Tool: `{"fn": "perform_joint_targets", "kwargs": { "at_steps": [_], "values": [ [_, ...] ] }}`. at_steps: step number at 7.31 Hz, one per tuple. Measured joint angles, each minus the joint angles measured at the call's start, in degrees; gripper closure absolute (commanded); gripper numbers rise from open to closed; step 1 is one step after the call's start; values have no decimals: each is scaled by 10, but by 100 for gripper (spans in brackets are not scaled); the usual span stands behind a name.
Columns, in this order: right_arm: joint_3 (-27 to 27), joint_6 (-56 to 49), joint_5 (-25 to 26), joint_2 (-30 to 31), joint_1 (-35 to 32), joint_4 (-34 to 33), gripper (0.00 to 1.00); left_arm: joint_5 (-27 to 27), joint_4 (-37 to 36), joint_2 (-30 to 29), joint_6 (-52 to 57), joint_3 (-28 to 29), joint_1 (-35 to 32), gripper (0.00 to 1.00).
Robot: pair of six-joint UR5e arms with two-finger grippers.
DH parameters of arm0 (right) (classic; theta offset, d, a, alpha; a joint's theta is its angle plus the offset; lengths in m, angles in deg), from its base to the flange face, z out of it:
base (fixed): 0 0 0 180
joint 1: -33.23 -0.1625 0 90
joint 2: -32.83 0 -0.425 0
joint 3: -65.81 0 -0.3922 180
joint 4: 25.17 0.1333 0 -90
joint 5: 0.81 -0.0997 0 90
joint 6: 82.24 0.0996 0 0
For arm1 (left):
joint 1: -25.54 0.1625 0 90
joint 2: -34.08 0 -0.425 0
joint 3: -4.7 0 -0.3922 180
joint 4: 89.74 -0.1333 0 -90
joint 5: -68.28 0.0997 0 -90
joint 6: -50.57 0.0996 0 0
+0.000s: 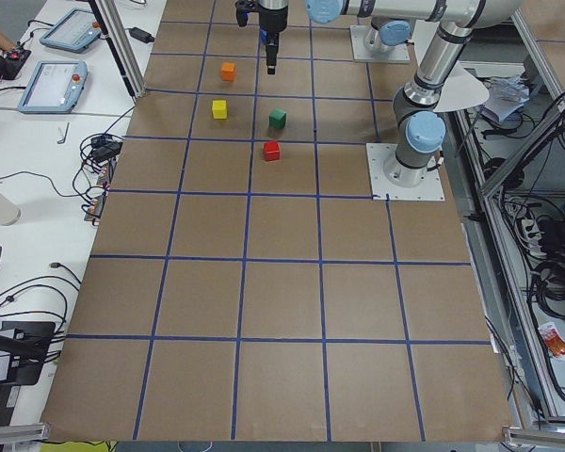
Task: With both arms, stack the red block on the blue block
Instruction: 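Lower the left gripper onto the red cube and grasp it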
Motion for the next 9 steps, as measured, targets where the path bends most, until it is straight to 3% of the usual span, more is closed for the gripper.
{"fn": "perform_joint_targets", "kwargs": {
  "at_steps": [3,9],
  "values": [
    [0,0,-1,0,0,0,0,-4,-7,-32,4,-38,35,0],
    [0,0,-20,-1,2,-1,0,-2,-220,-166,28,-174,61,0]
  ]
}}
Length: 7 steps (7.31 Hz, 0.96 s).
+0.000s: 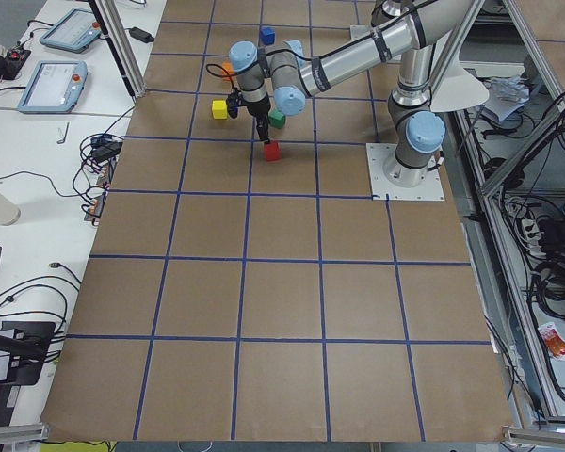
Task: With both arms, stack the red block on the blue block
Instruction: 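Lower the left gripper onto the red cube and grasp it, then carry the red cube with the left gripper toward the table center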
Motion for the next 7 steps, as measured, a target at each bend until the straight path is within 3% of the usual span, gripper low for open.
{"fn": "perform_joint_targets", "kwargs": {
  "at_steps": [1,2,3,4,7],
  "values": [
    [0,0,-1,1,0,0,0,0,-33,-15,-1,-19,2,0],
    [0,0,-1,1,1,0,0,1,-62,-28,-4,-33,3,21],
    [-1,0,-1,1,1,0,0,1,-82,-38,-6,-41,4,60],
    [-1,1,-1,1,1,0,0,2,-91,-43,-5,-46,4,75],
    [-1,0,-2,0,1,1,0,4,-93,-35,-4,-42,3,75]
  ]
}}
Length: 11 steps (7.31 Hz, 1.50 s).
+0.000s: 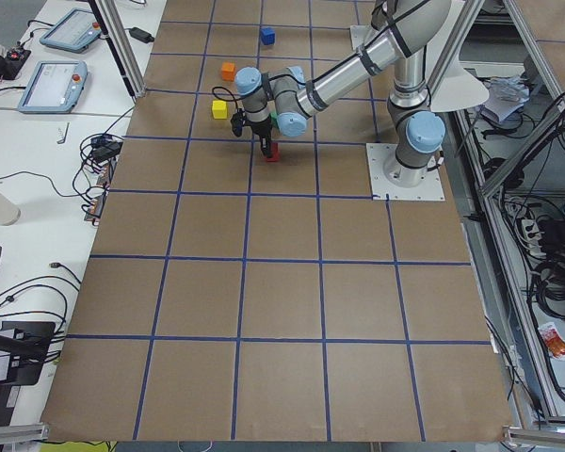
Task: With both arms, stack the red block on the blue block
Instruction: 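Carry the red cube with the left gripper toward the table center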
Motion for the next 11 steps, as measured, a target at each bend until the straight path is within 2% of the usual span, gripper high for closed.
{"fn": "perform_joint_targets", "kwargs": {
  "at_steps": [1,3,5,6,9,10,11],
  "values": [
    [0,0,0,-1,0,0,0,-3,21,4,-2,26,-5,75],
    [0,0,1,-1,0,-1,0,-28,115,-5,-35,141,-46,72],
    [0,0,0,-1,0,-2,0,-42,153,-34,-102,226,-142,73],
    [0,0,1,-1,0,-2,0,-44,147,-51,-142,241,-189,73],
    [-1,1,1,-1,1,-2,0,-55,47,-117,-259,249,-274,71],
    [-2,1,1,-1,1,-2,0,-57,30,-134,-269,249,-283,55],
    [-3,1,1,-1,1,-2,0,-57,22,-146,-270,248,-287,48]
  ]
}}
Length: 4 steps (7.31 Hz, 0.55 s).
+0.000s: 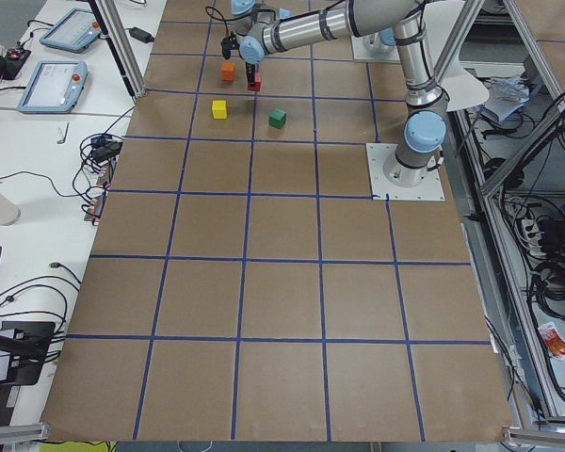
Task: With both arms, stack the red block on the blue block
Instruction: 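Carry the red cube with the left gripper toward the table center, then set the red cube down, open the left gripper and withdraw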
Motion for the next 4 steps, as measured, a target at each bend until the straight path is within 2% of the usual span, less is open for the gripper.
{"fn": "perform_joint_targets", "kwargs": {
  "at_steps": [1,2,4],
  "values": [
    [-1,0,-1,1,1,0,0,2,-4,-9,2,-1,-1,18],
    [-1,-1,-1,1,1,0,0,4,-7,-15,5,0,-1,0],
    [-1,-4,-1,0,0,1,0,5,-15,-14,20,6,3,0]
  ]
}}
